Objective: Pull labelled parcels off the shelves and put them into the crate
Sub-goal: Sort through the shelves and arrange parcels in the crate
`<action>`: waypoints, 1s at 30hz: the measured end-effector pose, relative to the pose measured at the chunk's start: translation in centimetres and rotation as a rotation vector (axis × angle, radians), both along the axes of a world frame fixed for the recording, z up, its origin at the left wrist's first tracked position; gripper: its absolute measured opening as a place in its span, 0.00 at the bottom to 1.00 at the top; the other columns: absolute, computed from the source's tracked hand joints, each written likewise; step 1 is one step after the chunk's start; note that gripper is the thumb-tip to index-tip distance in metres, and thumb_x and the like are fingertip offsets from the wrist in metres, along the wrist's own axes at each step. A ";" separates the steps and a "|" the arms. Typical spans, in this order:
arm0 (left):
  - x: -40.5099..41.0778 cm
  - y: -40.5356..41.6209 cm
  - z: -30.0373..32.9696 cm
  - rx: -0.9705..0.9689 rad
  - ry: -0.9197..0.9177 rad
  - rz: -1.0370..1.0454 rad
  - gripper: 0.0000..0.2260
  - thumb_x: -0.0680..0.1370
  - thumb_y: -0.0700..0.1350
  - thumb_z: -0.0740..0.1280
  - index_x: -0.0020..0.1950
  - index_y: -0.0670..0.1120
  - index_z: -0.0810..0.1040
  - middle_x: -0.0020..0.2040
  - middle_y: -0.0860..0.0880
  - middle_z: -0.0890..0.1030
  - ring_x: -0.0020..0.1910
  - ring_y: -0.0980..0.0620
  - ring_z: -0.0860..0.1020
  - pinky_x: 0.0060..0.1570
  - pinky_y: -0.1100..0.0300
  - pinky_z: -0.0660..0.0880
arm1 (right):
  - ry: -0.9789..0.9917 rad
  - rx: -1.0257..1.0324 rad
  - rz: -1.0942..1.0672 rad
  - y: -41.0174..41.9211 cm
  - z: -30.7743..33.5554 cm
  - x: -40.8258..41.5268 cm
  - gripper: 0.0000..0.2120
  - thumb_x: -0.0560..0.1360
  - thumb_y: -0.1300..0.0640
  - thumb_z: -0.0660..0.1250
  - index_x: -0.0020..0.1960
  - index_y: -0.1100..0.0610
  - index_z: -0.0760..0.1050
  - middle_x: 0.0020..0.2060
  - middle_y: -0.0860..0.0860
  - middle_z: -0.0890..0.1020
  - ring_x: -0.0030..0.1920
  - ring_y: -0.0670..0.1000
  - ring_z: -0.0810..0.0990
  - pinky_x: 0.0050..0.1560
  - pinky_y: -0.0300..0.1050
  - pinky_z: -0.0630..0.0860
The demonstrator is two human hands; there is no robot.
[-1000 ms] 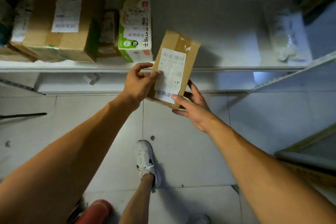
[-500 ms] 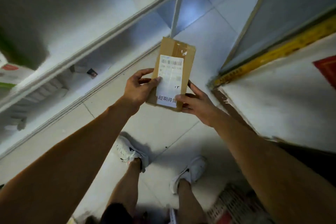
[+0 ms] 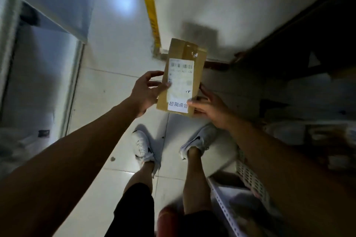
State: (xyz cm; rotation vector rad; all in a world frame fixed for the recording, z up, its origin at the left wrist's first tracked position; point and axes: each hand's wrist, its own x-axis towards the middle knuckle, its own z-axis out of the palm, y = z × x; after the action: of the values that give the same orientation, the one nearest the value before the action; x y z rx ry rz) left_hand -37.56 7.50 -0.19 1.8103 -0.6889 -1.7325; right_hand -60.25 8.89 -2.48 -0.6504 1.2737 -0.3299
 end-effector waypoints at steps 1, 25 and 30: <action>-1.6 -0.5 0.0 0.010 0.015 -0.056 0.23 0.75 0.45 0.76 0.69 0.49 0.74 0.58 0.43 0.82 0.54 0.45 0.83 0.44 0.50 0.83 | -0.006 0.006 -0.046 0.7 -0.2 -1.6 0.38 0.76 0.62 0.73 0.79 0.42 0.61 0.61 0.53 0.83 0.58 0.55 0.84 0.60 0.57 0.81; -43.8 3.6 -5.9 -0.013 -0.042 -1.202 0.16 0.75 0.42 0.75 0.59 0.55 0.76 0.55 0.46 0.84 0.55 0.45 0.83 0.50 0.43 0.83 | -0.138 0.102 -1.175 23.7 -5.0 -29.4 0.43 0.74 0.70 0.70 0.81 0.45 0.57 0.61 0.53 0.83 0.57 0.51 0.84 0.52 0.48 0.83; -48.4 5.7 -6.6 0.017 -0.058 -1.310 0.18 0.76 0.40 0.74 0.63 0.49 0.75 0.55 0.48 0.83 0.57 0.46 0.82 0.53 0.44 0.82 | -0.163 0.126 -1.258 26.2 -5.9 -31.8 0.46 0.69 0.63 0.74 0.80 0.43 0.57 0.64 0.53 0.82 0.62 0.53 0.82 0.58 0.54 0.80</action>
State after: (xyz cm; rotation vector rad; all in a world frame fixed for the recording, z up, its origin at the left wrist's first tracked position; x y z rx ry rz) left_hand -85.97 13.21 -6.81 1.4220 -2.2028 -2.3577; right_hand -92.04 35.07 -8.33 0.3706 1.3931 -1.2805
